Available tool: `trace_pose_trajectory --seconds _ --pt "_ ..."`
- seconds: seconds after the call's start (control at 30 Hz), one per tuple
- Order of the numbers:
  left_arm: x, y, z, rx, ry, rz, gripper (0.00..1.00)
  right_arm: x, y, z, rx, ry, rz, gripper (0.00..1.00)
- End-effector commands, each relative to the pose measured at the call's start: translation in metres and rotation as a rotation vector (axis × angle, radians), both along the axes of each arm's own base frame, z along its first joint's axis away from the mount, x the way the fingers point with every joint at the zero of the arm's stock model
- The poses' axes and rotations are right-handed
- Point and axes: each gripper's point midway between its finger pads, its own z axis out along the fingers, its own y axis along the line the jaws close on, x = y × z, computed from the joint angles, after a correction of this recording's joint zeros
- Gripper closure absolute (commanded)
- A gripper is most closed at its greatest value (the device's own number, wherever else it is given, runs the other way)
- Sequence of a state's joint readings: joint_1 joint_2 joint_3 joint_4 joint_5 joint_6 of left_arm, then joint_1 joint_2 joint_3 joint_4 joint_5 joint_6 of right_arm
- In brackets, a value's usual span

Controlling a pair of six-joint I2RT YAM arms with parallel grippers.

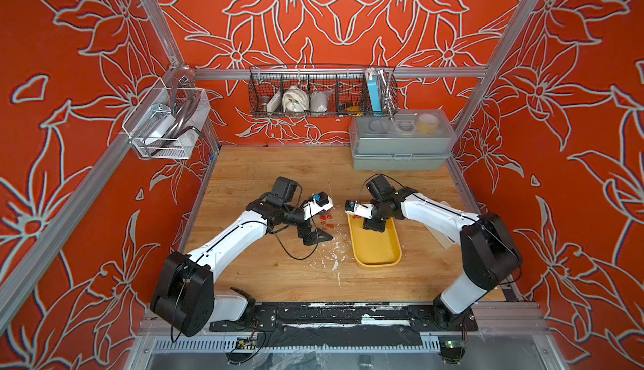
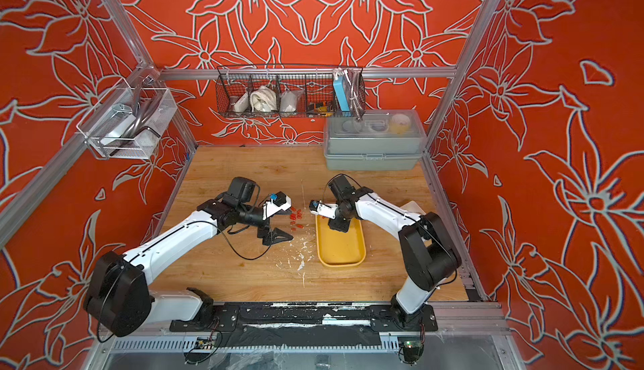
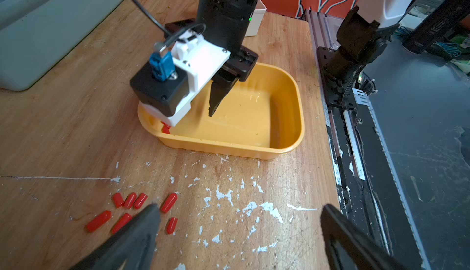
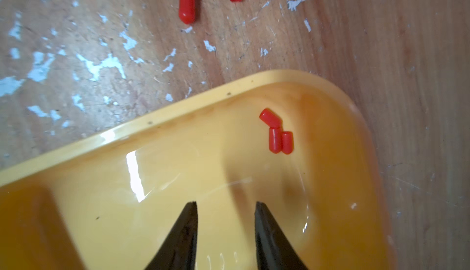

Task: Take the screw protection sleeves out of the storage box
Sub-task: Pick up the screw protection sleeve from the storage box.

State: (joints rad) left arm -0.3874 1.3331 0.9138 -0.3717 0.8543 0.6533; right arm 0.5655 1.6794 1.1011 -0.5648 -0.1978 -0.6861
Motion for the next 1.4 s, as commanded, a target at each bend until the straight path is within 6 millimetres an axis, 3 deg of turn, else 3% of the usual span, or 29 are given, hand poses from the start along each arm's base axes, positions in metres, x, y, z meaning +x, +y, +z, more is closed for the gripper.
trace_pose_trajectory --seconds 0.0,0.3,1.0,1.23,1.37 --pt "0.001 -0.003 0.005 -0.023 -0.011 -0.006 0.02 0.022 0.005 -0.005 -0.028 -0.064 0.019 0.64" --pt "0.0 -0.001 0.004 -0.006 -0.02 -0.006 0.02 0.045 0.013 -0.015 -0.05 -0.082 0.015 0.67" --pt "-0.002 0.002 0.004 0.013 -0.036 -0.005 0.02 0.035 0.011 -0.048 -0.09 0.002 0.031 0.88" --pt "-0.003 0.004 0.003 0.023 -0.045 -0.003 0.02 0.034 0.008 -0.035 -0.083 -0.018 0.032 1.0" --pt "-0.003 0.004 0.004 0.023 -0.05 -0.002 0.02 0.033 0.009 -0.02 -0.068 -0.031 0.03 1.0"
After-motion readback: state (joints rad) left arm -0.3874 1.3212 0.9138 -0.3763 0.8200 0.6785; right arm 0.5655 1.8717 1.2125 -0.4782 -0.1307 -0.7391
